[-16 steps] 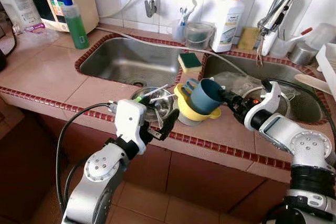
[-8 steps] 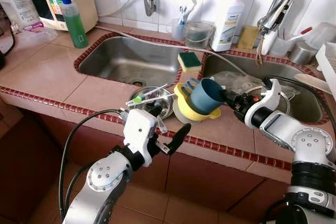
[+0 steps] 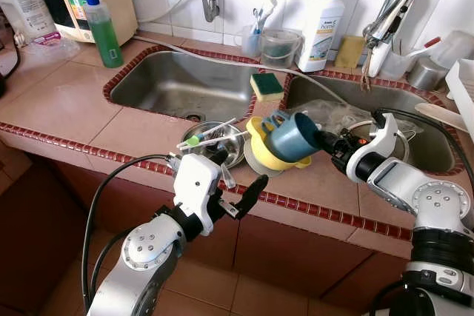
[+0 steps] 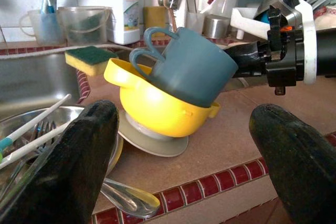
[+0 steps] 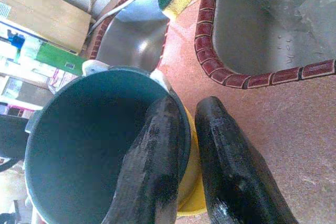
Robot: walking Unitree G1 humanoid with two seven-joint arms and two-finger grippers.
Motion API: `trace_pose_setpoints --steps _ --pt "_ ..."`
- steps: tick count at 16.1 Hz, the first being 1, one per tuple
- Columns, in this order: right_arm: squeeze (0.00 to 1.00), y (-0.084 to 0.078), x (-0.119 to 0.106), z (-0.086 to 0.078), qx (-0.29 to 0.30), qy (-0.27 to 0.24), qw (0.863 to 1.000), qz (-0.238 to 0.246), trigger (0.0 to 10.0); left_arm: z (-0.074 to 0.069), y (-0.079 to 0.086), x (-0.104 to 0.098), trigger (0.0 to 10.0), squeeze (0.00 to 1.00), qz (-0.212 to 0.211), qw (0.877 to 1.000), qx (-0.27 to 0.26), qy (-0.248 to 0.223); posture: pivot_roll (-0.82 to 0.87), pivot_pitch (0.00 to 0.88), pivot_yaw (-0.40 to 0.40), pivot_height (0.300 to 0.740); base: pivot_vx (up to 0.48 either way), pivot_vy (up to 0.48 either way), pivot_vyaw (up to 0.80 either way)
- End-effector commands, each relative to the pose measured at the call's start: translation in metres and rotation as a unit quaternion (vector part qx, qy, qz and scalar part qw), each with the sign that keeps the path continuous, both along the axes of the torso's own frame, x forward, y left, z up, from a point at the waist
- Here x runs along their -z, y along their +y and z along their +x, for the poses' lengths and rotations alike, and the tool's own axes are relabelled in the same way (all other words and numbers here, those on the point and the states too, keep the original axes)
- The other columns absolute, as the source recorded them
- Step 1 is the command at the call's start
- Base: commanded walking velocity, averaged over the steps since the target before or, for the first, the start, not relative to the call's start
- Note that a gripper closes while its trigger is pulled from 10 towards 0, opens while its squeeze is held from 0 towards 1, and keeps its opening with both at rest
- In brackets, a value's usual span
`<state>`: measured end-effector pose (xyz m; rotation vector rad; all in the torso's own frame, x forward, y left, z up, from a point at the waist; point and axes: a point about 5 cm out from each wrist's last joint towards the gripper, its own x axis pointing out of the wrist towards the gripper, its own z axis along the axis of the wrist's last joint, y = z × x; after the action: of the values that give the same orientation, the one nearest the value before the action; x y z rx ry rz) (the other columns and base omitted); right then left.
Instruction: Kitchen organization
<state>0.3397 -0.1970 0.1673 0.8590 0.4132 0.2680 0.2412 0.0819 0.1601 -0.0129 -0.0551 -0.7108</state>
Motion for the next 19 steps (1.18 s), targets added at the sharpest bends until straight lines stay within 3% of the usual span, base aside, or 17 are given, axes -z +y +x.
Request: trace_pose_setpoints --steps 1,10,19 --pt "0.0 -0.002 -0.004 0.002 0.003 -0.001 1.0 -0.001 0.0 -0.002 -0.002 -0.005 10.0 0.0 -0.002 1.0 0.005 -0.009 -0.13 0.067 -0.018 0.74 0.0 0.0 0.0" --pt "0.0 0.0 -0.008 0.005 -0.002 -0.01 1.0 0.014 0.0 -0.001 -0.003 -0.005 10.0 0.0 -0.005 1.0 0.005 -0.009 -0.13 0.045 -0.018 0.74 0.0 0.0 0.0" --pt "0.0 -0.003 -0.047 0.0 -0.012 -0.145 0.988 0.049 0.0 0.009 0.005 -0.009 10.0 0.0 -0.01 1.0 -0.004 -0.014 -0.13 0.021 -0.009 0.74 0.0 0.0 0.0"
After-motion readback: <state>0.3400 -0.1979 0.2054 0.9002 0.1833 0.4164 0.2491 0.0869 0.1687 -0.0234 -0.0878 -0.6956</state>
